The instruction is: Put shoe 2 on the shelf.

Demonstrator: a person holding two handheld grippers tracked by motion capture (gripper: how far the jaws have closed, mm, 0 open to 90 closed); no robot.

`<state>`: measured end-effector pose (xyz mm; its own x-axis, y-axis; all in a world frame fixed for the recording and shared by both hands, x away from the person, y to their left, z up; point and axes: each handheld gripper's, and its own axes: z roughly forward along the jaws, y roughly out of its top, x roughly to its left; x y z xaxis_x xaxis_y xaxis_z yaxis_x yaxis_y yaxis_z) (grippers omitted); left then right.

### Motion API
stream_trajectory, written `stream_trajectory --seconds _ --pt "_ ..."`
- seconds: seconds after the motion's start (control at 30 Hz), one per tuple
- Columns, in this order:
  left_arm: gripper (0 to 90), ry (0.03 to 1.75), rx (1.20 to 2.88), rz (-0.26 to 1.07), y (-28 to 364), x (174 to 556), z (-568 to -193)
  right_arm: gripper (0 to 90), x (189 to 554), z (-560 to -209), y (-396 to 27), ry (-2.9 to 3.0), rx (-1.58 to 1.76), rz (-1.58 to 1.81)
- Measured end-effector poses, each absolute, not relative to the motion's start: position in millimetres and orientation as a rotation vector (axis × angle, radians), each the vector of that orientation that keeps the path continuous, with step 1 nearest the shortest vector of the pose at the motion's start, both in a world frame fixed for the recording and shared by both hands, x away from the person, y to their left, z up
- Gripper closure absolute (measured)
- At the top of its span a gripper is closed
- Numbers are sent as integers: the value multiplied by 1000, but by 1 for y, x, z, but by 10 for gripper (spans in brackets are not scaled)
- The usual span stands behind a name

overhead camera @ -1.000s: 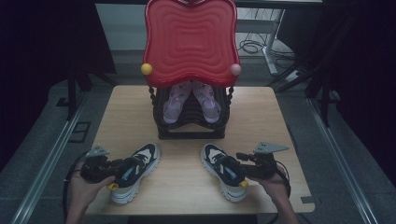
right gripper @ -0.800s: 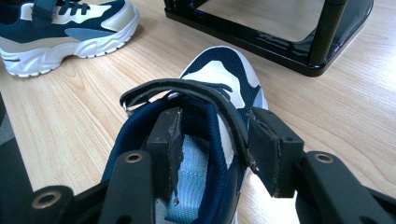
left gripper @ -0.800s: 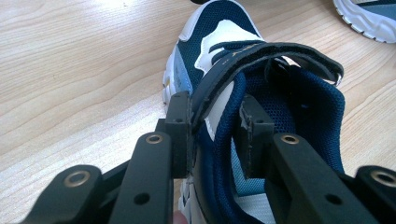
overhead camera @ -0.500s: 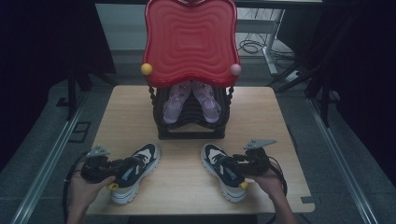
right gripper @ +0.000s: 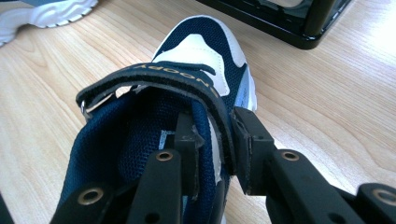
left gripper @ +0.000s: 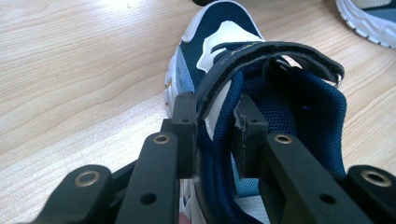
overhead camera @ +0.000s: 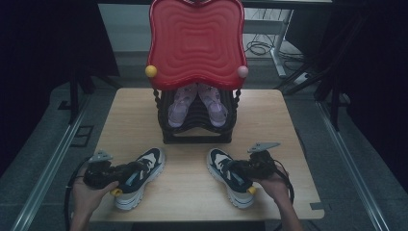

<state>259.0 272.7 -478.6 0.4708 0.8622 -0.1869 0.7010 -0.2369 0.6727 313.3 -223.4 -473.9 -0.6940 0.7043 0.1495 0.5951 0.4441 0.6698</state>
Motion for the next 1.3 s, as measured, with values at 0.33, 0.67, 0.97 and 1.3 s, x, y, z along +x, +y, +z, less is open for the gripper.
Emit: stream_trajectory --seconds 0.33,0.67,0.97,1.3 --pt "748 1309 1925 279 281 254 -479 737 307 -476 -234 2505 1144 1211" --pt "748 1268 1785 248 291 248 -475 737 297 -470 -252 2398 1129 1401" --pt "747 1225 1633 234 299 240 -466 737 291 -463 -269 2277 1128 1562" --pt "747 1188 1539 249 305 233 -457 737 286 -458 -286 2163 1171 1667"
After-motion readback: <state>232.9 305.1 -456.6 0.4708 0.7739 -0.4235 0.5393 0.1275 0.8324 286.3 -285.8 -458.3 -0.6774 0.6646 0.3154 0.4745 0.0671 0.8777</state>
